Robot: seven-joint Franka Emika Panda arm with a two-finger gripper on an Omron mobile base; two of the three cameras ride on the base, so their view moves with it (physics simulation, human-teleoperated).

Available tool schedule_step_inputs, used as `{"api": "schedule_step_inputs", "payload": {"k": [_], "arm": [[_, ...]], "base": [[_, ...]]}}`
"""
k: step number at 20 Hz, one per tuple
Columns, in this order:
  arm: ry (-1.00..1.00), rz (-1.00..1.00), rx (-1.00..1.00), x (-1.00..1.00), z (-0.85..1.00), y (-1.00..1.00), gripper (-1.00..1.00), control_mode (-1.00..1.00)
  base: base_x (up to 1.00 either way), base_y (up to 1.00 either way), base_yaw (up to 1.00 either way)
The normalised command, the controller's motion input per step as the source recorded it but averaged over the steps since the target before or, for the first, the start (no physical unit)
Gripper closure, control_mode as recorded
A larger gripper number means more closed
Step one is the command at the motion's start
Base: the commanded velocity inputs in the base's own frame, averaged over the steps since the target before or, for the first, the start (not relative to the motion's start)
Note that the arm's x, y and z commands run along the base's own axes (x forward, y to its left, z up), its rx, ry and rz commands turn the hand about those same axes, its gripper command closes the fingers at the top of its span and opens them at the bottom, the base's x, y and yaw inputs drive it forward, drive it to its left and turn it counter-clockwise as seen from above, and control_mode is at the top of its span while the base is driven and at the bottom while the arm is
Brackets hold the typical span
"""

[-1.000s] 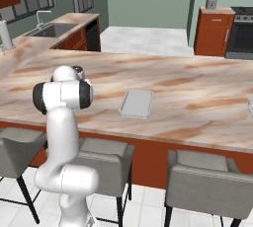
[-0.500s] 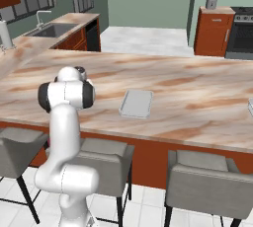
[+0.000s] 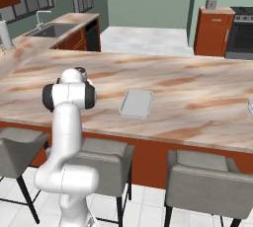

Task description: Place one cooked food and one vegetable from the large plate to each tupperware container.

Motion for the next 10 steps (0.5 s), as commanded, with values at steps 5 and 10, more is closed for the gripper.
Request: {"api": "schedule_step_inputs", "payload": {"k": [5, 10], "arm": [[0.00, 0.00, -0.01, 0.00, -0.40, 0.19, 1.00, -1.00], [0.08, 0.00, 0.00, -0.15, -0.11, -0.03, 1.00, -1.00]], "base": [[0.00, 0.00, 0.00], [0.00, 0.00, 0.00]]}}
